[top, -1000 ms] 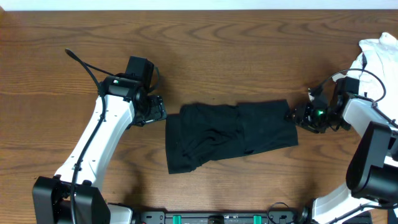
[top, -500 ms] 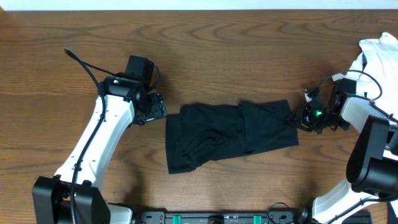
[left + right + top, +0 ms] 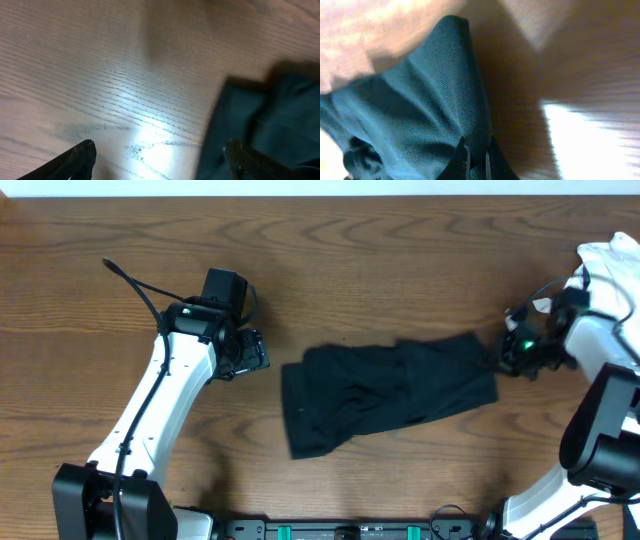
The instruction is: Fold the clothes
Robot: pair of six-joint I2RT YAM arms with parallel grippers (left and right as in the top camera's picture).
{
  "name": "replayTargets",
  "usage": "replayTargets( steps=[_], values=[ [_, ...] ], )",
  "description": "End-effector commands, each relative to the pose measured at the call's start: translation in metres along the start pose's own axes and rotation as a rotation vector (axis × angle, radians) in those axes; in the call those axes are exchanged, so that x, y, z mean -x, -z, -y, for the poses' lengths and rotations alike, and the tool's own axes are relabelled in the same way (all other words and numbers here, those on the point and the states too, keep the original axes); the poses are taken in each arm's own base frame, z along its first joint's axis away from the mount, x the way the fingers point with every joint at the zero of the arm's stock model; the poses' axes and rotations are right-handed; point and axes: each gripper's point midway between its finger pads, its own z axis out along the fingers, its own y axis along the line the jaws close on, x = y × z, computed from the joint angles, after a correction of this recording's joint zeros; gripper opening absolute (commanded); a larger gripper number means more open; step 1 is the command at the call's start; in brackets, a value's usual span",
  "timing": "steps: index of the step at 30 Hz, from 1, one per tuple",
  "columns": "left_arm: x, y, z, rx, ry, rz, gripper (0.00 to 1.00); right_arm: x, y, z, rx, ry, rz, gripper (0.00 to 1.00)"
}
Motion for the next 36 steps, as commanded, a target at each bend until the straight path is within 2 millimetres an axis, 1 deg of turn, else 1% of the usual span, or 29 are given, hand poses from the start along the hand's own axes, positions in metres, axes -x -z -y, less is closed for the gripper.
replayTargets(
  steps=[1,4,7,10,13,15,17,18,20,23,27,30,33,34,36],
  values=[
    [-0.003,-0.002,-0.005,0.019,0.014,-0.012,0.85,0.025,0.029,0.021,-0.125,-0.035,0.065,0.01],
    [-0.004,-0.002,-0.005,0.021,0.014,-0.015,0.85,0.037,0.052,0.022,-0.136,-0.050,0.095,0.01],
    [-0.004,-0.002,-0.005,0.021,0.014,-0.015,0.85,0.045,0.075,0.019,-0.137,-0.066,0.114,0.01],
    [-0.004,-0.002,-0.005,0.021,0.014,-0.014,0.85,0.050,0.094,0.008,-0.137,-0.061,0.120,0.01],
    [-0.004,-0.002,-0.005,0.021,0.014,-0.014,0.85,0.052,0.112,-0.008,-0.137,-0.044,0.121,0.01],
    [-0.004,-0.002,-0.005,0.021,0.014,-0.014,0.85,0.051,0.123,-0.022,-0.134,-0.023,0.123,0.01],
    [-0.004,-0.002,-0.005,0.021,0.014,-0.014,0.85,0.050,0.132,-0.038,-0.133,0.008,0.126,0.01],
    [-0.004,-0.002,-0.005,0.021,0.014,-0.014,0.85,0.049,0.136,-0.049,-0.132,0.031,0.129,0.01],
    [-0.004,-0.002,-0.005,0.021,0.014,-0.014,0.85,0.045,0.139,-0.067,-0.128,0.074,0.130,0.01],
    [-0.004,-0.002,-0.005,0.021,0.014,-0.014,0.85,0.033,0.134,-0.096,-0.123,0.150,0.105,0.01],
    [-0.004,-0.002,-0.005,0.021,0.014,-0.014,0.85,0.008,0.112,-0.122,-0.176,0.252,0.012,0.01],
    [-0.004,-0.002,-0.005,0.021,0.014,-0.014,0.86,-0.014,0.088,-0.143,-0.196,0.336,-0.062,0.01],
    [-0.003,-0.002,-0.005,0.021,0.014,-0.012,0.86,-0.039,0.061,-0.164,-0.198,0.412,-0.131,0.01],
    [-0.003,-0.002,-0.005,0.020,0.011,-0.011,0.86,-0.051,0.049,-0.171,-0.204,0.437,-0.157,0.01],
    [-0.003,-0.002,-0.005,0.020,0.006,-0.010,0.86,-0.064,0.034,-0.177,-0.225,0.466,-0.185,0.01]
  ],
)
